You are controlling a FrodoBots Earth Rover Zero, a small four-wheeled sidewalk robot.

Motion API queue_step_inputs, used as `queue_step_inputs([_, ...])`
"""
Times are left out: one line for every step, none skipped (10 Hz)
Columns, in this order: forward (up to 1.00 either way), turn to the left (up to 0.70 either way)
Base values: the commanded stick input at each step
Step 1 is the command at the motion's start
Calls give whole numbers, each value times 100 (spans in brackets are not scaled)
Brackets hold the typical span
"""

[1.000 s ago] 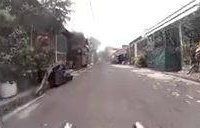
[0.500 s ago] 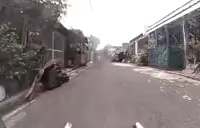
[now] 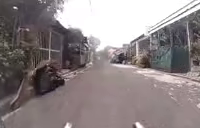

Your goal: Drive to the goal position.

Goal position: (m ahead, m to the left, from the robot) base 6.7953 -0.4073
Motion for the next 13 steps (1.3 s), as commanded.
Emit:
queue_step_inputs([70, 0])
queue_step_inputs([70, 0])
queue_step_inputs([70, 0])
queue_step_inputs([70, 0])
queue_step_inputs([70, 0])
queue_step_inputs([70, 0])
queue_step_inputs([70, 0])
queue_step_inputs([70, 0])
queue_step_inputs([70, 0])
queue_step_inputs([70, 0])
queue_step_inputs([70, 0])
queue_step_inputs([70, 0])
queue_step_inputs([70, 0])
